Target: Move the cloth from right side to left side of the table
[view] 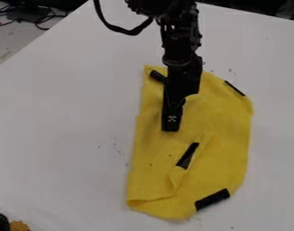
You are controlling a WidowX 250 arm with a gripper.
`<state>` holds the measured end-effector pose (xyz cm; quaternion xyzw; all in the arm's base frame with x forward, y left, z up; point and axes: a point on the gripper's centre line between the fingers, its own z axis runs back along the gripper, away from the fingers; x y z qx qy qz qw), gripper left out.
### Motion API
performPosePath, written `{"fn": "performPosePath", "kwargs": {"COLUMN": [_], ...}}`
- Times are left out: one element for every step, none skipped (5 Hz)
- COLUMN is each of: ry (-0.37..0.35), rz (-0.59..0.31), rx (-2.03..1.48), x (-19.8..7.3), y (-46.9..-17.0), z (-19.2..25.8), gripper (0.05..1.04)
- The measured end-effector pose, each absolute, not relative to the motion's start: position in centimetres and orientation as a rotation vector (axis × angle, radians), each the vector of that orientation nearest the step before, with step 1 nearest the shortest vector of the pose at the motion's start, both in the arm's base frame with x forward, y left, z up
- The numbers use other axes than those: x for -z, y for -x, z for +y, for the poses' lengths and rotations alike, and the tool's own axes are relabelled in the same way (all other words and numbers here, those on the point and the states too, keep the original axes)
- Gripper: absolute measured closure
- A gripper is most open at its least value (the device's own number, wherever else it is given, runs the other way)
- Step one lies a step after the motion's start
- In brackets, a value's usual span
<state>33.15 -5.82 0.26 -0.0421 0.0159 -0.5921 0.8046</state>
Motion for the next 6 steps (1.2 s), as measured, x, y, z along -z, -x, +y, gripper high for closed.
{"fn": "performPosePath", "kwargs": {"ry": [0.063,0.029,-0.002,-0.047,-0.027,0.011], "rz": [0.065,0.112,0.093,0.064,0.039,0.036], "rx": [1.241,1.187,1.165,1.094,1.043,1.011], "x": [-0.5,-0.9,-3.1,-5.2,-6.1,-6.8], "y": [-32.9,-32.5,-33.3,-34.0,-34.3,-34.5], "z": [-5.5,-5.2,-4.9,-4.0,-3.3,-3.3], "gripper": [0.084,0.085,0.085,0.085,0.085,0.085]}}
